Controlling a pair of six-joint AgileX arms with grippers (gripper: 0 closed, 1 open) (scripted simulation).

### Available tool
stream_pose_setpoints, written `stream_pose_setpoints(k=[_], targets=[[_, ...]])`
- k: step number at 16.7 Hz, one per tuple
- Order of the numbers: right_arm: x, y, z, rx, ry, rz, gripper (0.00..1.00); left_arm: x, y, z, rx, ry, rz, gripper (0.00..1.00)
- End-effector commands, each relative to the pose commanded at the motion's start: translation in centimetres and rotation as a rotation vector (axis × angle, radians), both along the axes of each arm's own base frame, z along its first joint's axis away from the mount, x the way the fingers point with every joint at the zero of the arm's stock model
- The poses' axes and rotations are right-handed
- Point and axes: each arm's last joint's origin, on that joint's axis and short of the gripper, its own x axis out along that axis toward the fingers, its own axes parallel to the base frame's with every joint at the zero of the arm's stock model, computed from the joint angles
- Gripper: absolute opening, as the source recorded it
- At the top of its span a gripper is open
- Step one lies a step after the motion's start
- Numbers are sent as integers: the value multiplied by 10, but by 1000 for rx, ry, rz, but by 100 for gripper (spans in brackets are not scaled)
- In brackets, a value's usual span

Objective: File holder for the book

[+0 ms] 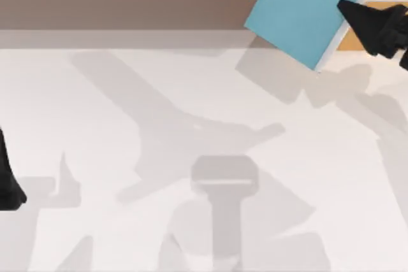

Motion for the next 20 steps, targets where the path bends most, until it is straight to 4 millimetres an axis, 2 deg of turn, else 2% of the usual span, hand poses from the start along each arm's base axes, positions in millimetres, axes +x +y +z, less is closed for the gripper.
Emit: stream_pose_setpoints(k=[3,5,10,14,17,20], targets=[[-19,-55,-18,109,167,-108,0,0,0,0,0,0,0,100],[-30,-84,-30,197,273,-191,0,0,0,0,0,0,0,100],[-40,-137,-49,422,475,-387,0,0,0,0,0,0,0,100],[-33,-175,-51,580,551,-548,0,0,0,0,0,0,0,100],[-18,-199,-45,666,566,-653,0,0,0,0,0,0,0,100],[0,-215,-41,721,569,-736,0,0,0,0,0,0,0,100]])
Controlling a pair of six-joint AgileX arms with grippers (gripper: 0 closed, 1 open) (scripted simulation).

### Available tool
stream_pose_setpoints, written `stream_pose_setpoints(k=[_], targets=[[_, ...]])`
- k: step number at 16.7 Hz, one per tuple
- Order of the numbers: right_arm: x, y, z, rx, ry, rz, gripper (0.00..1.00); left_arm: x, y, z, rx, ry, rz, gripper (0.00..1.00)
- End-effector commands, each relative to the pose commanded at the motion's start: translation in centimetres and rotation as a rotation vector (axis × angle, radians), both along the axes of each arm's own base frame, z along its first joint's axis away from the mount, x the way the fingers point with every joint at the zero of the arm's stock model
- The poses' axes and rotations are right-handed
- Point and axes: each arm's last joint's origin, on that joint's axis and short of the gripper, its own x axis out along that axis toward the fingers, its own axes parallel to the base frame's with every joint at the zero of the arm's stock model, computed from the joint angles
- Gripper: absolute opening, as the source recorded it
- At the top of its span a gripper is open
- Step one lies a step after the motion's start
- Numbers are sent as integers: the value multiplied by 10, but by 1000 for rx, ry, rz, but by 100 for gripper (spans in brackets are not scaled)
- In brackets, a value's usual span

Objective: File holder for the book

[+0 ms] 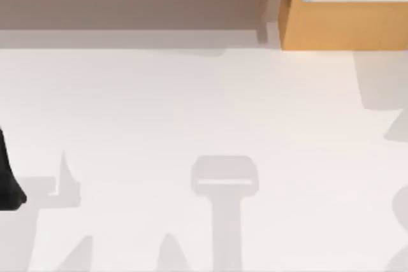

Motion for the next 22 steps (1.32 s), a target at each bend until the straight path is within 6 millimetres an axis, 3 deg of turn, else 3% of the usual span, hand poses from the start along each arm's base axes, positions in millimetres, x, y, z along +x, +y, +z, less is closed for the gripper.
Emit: stream_pose_setpoints(k=[4,13,19,22], targets=[[21,-9,-1,27,33,-82,0,0,0,0,0,0,0,100],[25,-11,-1,32,38,-99,0,0,0,0,0,0,0,100],[51,-11,-4,30,36,-97,0,0,0,0,0,0,0,100],[55,-11,-7,32,42,-97,0,0,0,0,0,0,0,100]])
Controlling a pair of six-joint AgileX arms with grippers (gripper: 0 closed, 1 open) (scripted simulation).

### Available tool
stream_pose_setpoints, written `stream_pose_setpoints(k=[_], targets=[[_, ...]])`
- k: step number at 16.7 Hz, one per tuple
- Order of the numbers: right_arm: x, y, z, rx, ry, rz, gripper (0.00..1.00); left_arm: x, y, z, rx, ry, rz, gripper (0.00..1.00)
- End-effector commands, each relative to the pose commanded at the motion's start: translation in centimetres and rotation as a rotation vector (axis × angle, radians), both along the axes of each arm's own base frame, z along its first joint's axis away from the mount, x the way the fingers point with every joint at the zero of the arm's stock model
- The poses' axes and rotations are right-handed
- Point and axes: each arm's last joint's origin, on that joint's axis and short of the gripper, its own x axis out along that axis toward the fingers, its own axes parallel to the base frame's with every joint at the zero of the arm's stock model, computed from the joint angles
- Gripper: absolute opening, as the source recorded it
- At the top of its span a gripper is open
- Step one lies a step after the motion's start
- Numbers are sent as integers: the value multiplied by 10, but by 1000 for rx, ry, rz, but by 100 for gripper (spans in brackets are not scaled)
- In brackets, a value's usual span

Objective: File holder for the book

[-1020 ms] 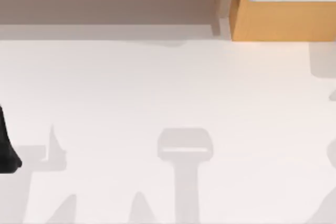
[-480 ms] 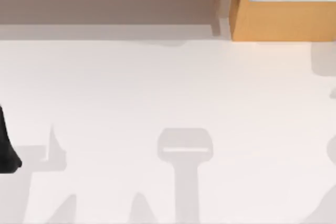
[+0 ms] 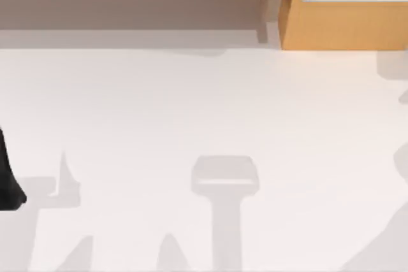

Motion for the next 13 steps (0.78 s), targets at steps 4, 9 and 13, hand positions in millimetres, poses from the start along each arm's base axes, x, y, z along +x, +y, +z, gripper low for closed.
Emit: stream_pose_setpoints(k=[4,9,13], targets=[[0,0,0,0,0,0,15,0,0,0,0,0,0,100],[0,0,0,0,0,0,53,0,0,0,0,0,0,100],[0,0,0,0,0,0,83,0,0,0,0,0,0,100]])
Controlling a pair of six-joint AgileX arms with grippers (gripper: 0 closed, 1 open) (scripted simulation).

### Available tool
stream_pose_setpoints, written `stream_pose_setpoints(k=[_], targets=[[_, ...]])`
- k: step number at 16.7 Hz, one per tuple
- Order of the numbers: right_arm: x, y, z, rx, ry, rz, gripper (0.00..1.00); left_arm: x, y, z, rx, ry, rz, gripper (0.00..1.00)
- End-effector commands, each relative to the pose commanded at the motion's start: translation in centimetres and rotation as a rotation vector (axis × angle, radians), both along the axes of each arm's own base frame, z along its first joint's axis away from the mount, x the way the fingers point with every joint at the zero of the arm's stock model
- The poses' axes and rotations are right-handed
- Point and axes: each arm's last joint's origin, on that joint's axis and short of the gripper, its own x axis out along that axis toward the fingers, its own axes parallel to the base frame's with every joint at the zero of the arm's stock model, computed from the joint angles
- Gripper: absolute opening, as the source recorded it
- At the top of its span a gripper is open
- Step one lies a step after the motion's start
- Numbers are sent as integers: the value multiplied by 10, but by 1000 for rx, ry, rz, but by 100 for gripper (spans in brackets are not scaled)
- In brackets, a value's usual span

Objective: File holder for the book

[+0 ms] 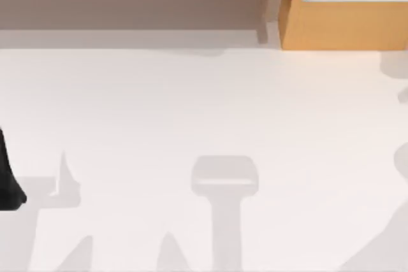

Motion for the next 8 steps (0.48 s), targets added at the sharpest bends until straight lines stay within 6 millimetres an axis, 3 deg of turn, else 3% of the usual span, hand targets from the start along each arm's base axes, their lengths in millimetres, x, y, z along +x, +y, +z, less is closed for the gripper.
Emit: stream_pose_setpoints(k=[2,8], targets=[[0,0,0,0,0,0,98,0,0,0,0,0,0,100],[0,0,0,0,0,0,100,0,0,0,0,0,0,100]])
